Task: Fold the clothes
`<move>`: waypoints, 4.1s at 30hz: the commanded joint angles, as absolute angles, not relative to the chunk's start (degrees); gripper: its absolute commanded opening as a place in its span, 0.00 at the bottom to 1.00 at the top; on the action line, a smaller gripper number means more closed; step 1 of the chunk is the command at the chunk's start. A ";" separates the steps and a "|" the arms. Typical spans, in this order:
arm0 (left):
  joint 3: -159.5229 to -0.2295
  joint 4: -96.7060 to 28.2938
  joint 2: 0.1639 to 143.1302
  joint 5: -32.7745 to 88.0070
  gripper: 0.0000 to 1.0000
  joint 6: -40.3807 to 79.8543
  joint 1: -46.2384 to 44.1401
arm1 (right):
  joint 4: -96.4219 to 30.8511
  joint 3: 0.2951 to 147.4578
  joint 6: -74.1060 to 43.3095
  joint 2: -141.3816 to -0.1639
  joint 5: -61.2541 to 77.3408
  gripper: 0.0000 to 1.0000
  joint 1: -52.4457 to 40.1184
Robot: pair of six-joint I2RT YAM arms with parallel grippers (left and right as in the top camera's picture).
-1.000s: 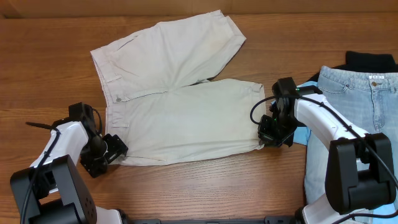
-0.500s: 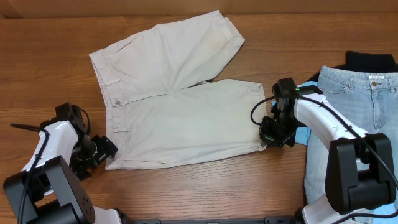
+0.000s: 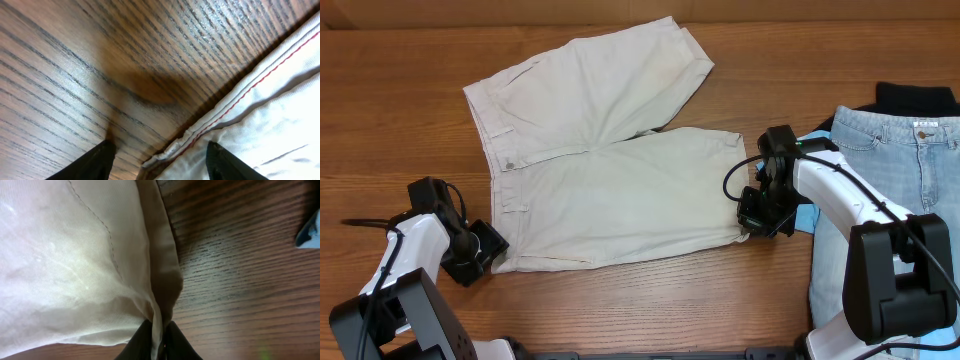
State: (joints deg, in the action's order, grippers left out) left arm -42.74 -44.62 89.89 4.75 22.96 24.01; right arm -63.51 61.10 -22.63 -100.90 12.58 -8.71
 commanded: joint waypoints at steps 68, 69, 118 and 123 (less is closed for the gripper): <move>-83.35 -88.40 70.61 -8.38 0.07 23.57 24.47 | -60.82 71.68 -28.60 -104.73 36.18 0.43 -32.62; -83.35 -88.42 70.61 -8.38 0.07 23.57 24.47 | -59.13 71.68 -29.56 -105.73 37.67 0.46 -33.41; -83.35 -88.23 70.61 -7.99 0.07 23.20 24.47 | -50.28 68.29 -48.75 -111.02 30.74 0.04 -35.86; -83.37 -89.91 70.59 -8.05 0.04 23.16 24.47 | -58.57 72.88 -41.74 -106.94 20.93 0.04 -32.27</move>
State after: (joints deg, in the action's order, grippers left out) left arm -83.18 -89.19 70.78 -6.94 22.37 24.05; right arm -55.81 69.19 -46.76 -110.96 28.32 -34.87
